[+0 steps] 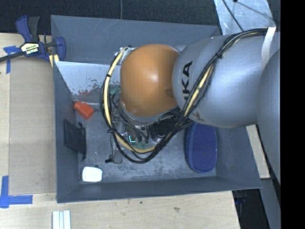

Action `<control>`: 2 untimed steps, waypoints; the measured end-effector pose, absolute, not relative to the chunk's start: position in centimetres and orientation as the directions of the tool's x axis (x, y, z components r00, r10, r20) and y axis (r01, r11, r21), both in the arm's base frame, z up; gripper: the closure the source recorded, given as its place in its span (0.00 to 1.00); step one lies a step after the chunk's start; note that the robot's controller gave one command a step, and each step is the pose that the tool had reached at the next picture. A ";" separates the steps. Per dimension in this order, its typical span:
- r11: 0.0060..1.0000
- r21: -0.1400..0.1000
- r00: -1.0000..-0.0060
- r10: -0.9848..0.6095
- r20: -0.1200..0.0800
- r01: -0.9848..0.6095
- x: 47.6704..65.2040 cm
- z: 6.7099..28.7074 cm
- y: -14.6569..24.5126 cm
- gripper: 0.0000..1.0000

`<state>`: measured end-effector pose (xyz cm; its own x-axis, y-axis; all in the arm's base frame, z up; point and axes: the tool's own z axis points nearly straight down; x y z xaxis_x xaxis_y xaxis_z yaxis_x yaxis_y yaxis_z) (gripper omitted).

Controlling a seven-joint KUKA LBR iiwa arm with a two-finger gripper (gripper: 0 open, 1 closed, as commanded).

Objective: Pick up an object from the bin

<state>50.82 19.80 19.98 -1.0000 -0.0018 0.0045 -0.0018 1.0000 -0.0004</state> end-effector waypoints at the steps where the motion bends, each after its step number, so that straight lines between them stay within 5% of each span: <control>1: 0.999 0.000 -0.999 0.045 0.000 0.045 57.4 9.6 23.0 0.00; 2: 0.999 0.002 -0.999 0.047 -0.004 0.047 57.5 10.1 23.0 1.00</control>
Offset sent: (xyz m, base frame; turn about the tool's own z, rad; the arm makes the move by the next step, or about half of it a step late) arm 0.0657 0.0324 -0.0989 0.0477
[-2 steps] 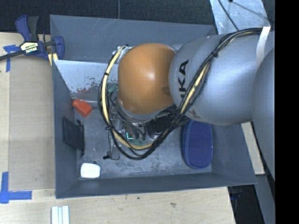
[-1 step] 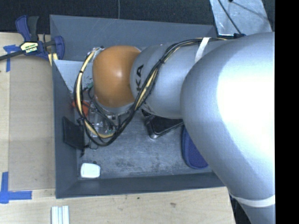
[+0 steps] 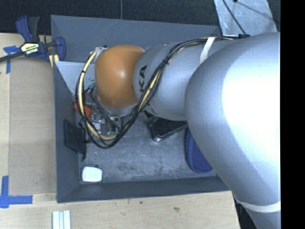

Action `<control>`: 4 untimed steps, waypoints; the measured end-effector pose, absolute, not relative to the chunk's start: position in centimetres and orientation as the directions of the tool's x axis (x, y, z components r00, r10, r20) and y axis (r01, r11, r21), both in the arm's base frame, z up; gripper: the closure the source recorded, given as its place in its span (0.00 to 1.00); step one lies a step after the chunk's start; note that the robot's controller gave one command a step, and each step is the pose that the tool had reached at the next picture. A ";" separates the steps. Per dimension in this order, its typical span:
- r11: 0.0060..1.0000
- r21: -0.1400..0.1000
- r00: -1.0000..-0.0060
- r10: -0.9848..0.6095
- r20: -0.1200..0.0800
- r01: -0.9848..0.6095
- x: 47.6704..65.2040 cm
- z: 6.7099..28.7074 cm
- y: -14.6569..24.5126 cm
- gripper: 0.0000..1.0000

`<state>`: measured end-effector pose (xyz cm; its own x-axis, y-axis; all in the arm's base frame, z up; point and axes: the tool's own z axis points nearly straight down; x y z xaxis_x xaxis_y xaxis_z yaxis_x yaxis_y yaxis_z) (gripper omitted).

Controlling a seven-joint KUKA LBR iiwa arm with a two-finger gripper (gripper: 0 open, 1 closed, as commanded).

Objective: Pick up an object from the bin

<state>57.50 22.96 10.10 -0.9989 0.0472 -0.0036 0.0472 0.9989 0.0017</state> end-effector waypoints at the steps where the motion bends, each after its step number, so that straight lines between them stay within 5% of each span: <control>1: 1.000 0.004 -1.000 0.024 -0.009 0.024 49.8 28.5 22.9 1.00; 2: 0.998 -0.001 -0.998 0.063 0.002 0.063 55.9 18.1 24.5 1.00; 3: 0.999 -0.002 -0.999 -0.033 0.003 -0.033 54.7 13.1 23.6 1.00; 4: 0.999 0.002 -0.999 -0.040 -0.008 -0.040 55.6 18.4 22.4 1.00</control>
Offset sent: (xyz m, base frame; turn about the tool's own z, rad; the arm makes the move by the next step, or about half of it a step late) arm -0.0782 -0.0011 0.1786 -0.0199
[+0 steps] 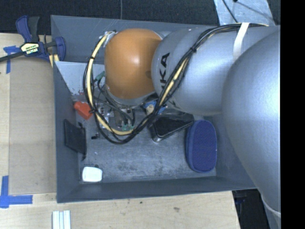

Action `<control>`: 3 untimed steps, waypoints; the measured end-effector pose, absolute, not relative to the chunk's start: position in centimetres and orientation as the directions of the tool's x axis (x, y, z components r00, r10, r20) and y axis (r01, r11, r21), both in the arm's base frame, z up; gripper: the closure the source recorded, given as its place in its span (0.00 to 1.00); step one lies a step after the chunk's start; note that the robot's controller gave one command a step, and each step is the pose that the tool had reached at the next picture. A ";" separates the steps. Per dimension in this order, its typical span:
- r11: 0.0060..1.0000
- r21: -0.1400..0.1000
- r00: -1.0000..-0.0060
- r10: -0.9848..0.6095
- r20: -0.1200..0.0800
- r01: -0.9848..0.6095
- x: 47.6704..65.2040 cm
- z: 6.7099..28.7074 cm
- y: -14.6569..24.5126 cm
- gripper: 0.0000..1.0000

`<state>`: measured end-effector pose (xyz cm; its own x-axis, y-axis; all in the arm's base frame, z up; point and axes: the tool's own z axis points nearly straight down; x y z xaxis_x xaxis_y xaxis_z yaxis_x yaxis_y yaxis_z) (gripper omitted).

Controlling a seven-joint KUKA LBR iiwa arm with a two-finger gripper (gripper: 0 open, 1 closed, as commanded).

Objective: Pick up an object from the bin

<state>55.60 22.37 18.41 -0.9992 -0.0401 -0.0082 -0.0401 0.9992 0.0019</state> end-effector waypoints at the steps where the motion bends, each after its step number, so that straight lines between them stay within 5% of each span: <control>1: 0.999 0.001 -0.999 -0.040 -0.003 -0.040 55.5 18.1 22.4 0.00; 2: 0.892 0.000 -0.892 -0.452 -0.003 -0.452 59.4 8.2 22.3 0.00; 3: 0.785 0.001 -0.785 -0.619 -0.001 -0.619 50.6 12.3 22.8 0.00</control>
Offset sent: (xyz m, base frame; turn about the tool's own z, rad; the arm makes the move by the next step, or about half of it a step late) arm 0.0000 0.0000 0.0000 0.0000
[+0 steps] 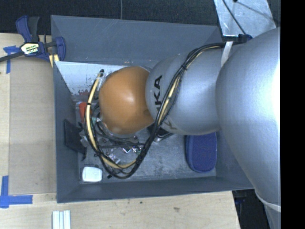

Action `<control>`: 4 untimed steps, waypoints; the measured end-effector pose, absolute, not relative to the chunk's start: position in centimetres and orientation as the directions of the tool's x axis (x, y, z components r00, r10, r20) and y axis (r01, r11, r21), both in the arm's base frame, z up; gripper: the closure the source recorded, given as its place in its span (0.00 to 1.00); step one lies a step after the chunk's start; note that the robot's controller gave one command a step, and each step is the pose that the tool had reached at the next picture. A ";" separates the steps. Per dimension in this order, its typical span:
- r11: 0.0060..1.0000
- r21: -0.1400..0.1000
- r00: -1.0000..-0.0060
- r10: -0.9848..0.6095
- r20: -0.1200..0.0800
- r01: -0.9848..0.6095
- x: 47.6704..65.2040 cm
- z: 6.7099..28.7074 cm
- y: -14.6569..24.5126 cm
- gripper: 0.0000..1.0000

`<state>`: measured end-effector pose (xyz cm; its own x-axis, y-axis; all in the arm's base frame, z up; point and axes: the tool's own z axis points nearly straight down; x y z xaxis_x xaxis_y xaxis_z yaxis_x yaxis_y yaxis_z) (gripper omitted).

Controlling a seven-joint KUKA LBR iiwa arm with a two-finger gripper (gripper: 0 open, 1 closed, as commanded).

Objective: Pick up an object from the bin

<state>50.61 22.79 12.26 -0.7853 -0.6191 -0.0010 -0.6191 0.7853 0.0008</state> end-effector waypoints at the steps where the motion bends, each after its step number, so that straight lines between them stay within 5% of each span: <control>1: 0.295 0.001 -0.295 -0.956 0.001 -0.956 50.2 7.2 17.3 0.00; 2: 0.246 0.001 -0.246 -0.969 0.001 -0.969 48.5 9.2 15.7 0.00; 3: 0.000 -0.007 0.000 -1.000 -0.004 -1.000 59.0 12.1 17.3 0.00; 4: 0.013 -0.006 -0.013 -1.000 -0.007 -1.000 61.2 13.7 24.0 0.00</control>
Offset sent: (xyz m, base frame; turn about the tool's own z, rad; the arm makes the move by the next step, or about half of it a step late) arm -0.0043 -0.0538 -0.0492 -0.6074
